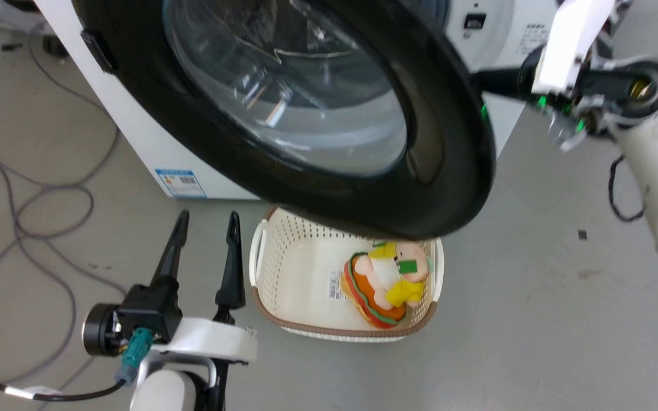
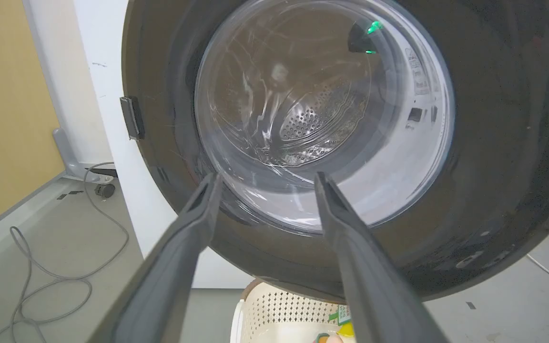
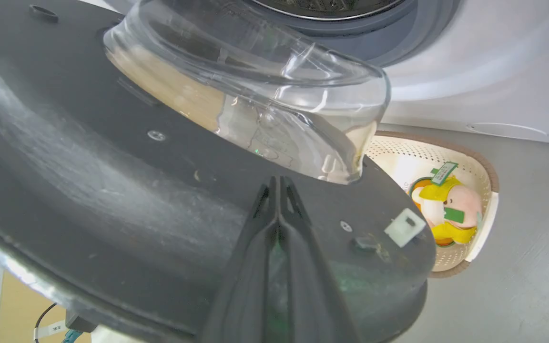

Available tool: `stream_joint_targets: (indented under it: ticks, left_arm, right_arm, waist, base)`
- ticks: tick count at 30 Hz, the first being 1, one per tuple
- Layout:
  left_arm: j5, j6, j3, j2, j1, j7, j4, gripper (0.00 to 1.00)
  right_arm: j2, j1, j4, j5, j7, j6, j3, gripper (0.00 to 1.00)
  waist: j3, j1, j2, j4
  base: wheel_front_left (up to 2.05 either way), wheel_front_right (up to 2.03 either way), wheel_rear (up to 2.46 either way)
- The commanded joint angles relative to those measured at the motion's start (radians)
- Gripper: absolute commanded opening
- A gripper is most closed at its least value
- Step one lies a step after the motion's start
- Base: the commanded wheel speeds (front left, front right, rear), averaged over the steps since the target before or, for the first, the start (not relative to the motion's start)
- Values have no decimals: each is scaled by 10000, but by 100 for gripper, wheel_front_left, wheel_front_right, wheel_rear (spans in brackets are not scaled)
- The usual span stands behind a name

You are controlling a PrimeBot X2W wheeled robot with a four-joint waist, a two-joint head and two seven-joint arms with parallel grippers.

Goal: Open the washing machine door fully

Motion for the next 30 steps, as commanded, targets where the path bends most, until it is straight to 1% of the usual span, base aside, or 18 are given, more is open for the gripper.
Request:
stream_joint_targets:
  ticks: [1, 2, 12, 21, 30]
  left_arm:
    - [44, -43, -5, 22, 86, -55, 21, 100]
    - [95, -74, 5, 24, 267, -55, 140, 100]
    - [154, -205, 55, 47, 962, -55, 646, 100]
    - [175, -245, 48, 43, 1323, -55, 845, 100]
    - [168, -268, 69, 42, 1514, -55, 980, 100]
  right_arm:
    - [74, 223, -39, 61, 43, -6, 20, 0]
    - [109, 618, -234, 150, 89, -6, 13, 0]
    - [381, 2406, -1228, 618, 446, -6, 15, 0]
    - [655, 3423, -2038, 856, 709, -6, 108, 0]
    - [911, 4193, -2881, 1093, 1096, -6, 225, 0]
  waist:
    - [-202, 1, 0, 21]
    - [-416, 1, 0, 44]
    - [-1422, 1, 0, 280]
    - [-1895, 1, 0, 381]
    - [-2113, 1, 0, 364]
  base:
    - [0, 0, 0]
    - [0, 0, 0]
    - [0, 0, 0]
    - [0, 0, 0]
    - [0, 0, 0]
